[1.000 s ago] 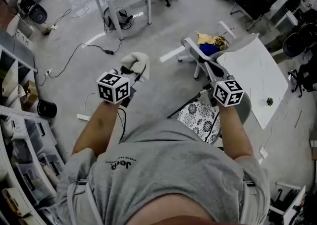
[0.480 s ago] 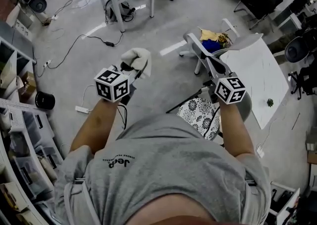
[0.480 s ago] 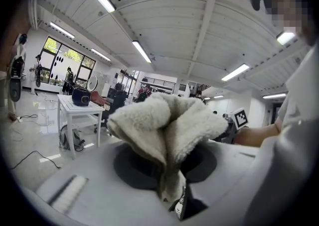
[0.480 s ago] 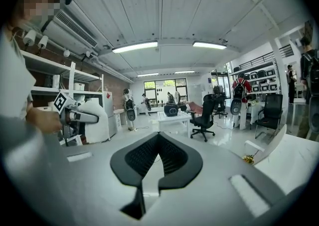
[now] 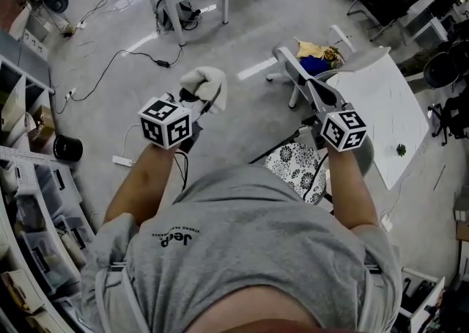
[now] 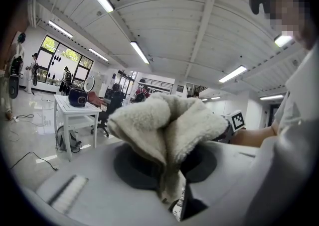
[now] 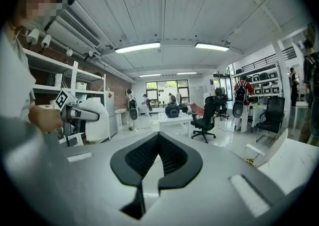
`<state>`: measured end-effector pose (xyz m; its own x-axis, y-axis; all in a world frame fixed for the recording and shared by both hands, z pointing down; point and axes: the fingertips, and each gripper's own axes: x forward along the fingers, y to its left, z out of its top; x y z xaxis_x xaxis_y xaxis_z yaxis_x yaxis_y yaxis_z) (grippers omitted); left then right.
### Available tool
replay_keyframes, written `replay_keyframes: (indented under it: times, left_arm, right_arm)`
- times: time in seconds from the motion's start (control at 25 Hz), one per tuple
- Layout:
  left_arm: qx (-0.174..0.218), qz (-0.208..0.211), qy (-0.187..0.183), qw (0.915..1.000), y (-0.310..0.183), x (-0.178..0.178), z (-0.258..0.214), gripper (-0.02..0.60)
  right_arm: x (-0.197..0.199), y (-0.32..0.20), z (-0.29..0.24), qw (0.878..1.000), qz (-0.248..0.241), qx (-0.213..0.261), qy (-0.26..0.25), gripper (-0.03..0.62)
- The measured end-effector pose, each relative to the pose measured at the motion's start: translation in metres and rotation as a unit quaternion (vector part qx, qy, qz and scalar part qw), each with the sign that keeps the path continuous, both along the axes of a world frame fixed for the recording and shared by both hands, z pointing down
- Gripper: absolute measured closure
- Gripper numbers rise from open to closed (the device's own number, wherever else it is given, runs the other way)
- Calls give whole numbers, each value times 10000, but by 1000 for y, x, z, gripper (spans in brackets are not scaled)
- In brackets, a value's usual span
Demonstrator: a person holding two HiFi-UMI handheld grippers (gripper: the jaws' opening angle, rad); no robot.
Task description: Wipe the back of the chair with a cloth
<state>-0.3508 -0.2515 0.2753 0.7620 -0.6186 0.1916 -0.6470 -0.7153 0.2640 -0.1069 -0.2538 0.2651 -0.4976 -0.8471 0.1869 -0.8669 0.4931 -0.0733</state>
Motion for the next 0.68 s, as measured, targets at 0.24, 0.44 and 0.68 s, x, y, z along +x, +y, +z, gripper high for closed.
replay_keyframes:
  times: [0.24, 0.44, 0.68]
  left_arm:
    - [-28, 62, 62, 10000, 2, 2, -1, 438]
    - [-39, 98, 78, 9999, 1, 3, 0, 438]
    - [-97, 122, 96, 9998, 2, 7, 2, 439]
  right_arm:
    - [1, 0, 0, 10000, 14, -12, 22, 591]
    - [2, -2, 0, 10000, 33, 12, 56, 591]
    - [4, 0, 1, 10000, 30, -12, 68, 591]
